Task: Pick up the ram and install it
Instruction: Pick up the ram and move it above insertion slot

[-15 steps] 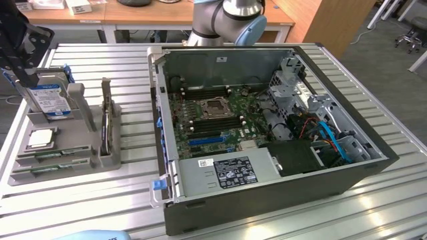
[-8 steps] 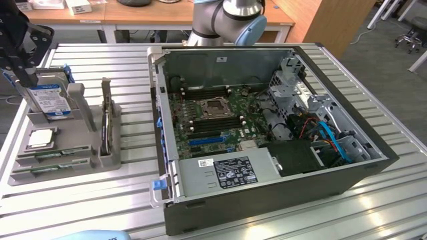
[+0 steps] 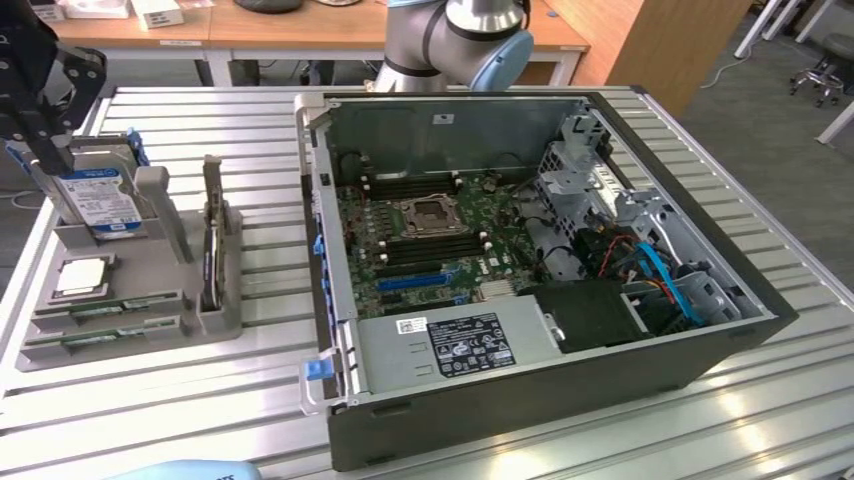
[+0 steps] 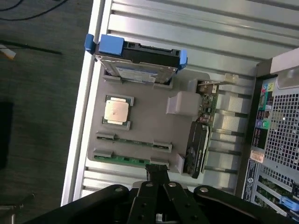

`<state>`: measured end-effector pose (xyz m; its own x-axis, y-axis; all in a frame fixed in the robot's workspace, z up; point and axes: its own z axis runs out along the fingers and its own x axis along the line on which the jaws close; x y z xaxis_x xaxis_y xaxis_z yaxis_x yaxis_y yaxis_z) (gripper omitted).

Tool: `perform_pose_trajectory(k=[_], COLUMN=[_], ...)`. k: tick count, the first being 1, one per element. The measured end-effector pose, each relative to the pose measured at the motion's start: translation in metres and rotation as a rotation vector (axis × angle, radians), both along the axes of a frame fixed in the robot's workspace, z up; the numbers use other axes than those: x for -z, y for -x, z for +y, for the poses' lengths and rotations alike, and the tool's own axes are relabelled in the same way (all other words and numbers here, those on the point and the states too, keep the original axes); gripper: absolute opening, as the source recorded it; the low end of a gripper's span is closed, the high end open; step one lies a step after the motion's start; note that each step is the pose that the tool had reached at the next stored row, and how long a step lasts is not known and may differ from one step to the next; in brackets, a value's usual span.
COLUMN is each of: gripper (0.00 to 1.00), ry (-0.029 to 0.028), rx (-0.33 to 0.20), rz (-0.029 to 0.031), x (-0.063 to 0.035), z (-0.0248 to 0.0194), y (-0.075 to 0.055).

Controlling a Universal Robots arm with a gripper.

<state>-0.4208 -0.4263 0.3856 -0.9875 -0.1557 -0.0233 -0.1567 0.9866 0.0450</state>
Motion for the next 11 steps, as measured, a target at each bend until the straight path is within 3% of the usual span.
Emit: perform_pose_trajectory(k=[11], gripper=[0.11], ry=[0.0000], rx=[-0.179], rz=[0.0000], x=[0.0003], z=[0.0000], y=[0.0000])
